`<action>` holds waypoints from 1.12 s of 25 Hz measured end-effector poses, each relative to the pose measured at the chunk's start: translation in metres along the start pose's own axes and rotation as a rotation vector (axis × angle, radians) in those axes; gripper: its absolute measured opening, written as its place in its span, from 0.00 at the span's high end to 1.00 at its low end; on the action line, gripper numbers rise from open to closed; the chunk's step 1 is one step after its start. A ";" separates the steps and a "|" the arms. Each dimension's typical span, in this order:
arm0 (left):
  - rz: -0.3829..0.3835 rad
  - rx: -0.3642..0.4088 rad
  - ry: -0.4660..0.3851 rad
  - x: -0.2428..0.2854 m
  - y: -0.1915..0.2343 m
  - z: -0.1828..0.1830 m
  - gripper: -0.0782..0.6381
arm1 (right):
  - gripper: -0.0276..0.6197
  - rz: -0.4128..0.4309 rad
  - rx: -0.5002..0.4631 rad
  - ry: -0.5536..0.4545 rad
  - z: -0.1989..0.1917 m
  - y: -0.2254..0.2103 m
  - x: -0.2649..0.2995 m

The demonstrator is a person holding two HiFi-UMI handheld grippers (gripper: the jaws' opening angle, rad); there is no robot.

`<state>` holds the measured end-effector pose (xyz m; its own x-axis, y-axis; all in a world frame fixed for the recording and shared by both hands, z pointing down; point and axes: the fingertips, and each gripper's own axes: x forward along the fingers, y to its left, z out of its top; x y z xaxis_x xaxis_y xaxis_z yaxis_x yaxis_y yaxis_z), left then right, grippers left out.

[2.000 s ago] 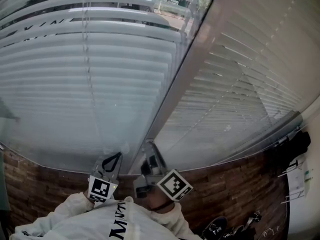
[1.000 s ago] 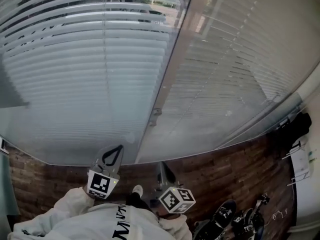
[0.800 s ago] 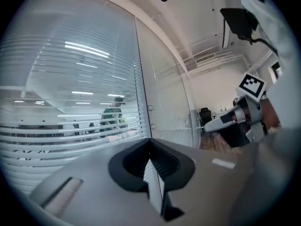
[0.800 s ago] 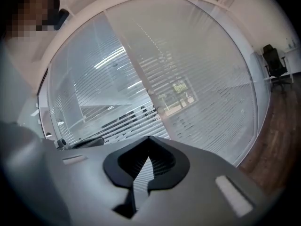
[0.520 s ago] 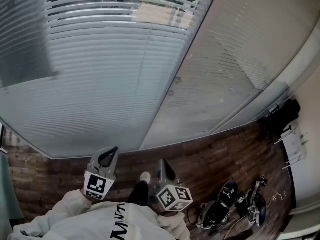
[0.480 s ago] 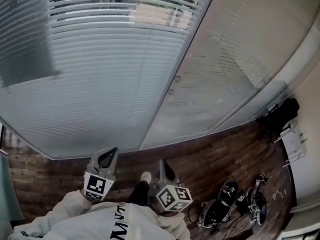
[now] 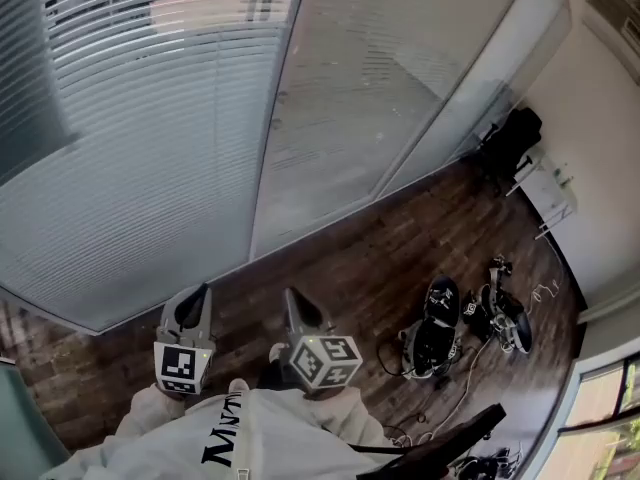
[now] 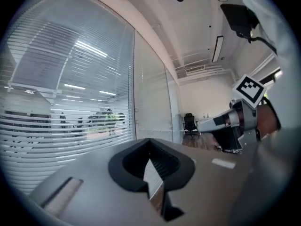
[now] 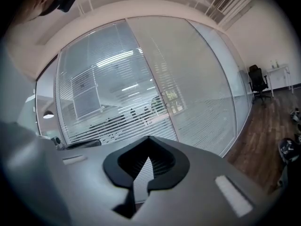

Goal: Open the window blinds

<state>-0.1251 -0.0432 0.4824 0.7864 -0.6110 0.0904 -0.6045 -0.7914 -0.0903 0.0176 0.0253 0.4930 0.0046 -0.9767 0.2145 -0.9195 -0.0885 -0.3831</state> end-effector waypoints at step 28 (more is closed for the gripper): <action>-0.008 0.040 -0.026 0.033 -0.059 0.026 0.89 | 0.96 0.030 0.003 -0.019 0.024 -0.049 -0.027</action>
<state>-0.0600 -0.0167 0.4649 0.7944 -0.6039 0.0652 -0.5934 -0.7945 -0.1294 0.0717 0.0512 0.4844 -0.0156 -0.9824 0.1861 -0.9182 -0.0596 -0.3917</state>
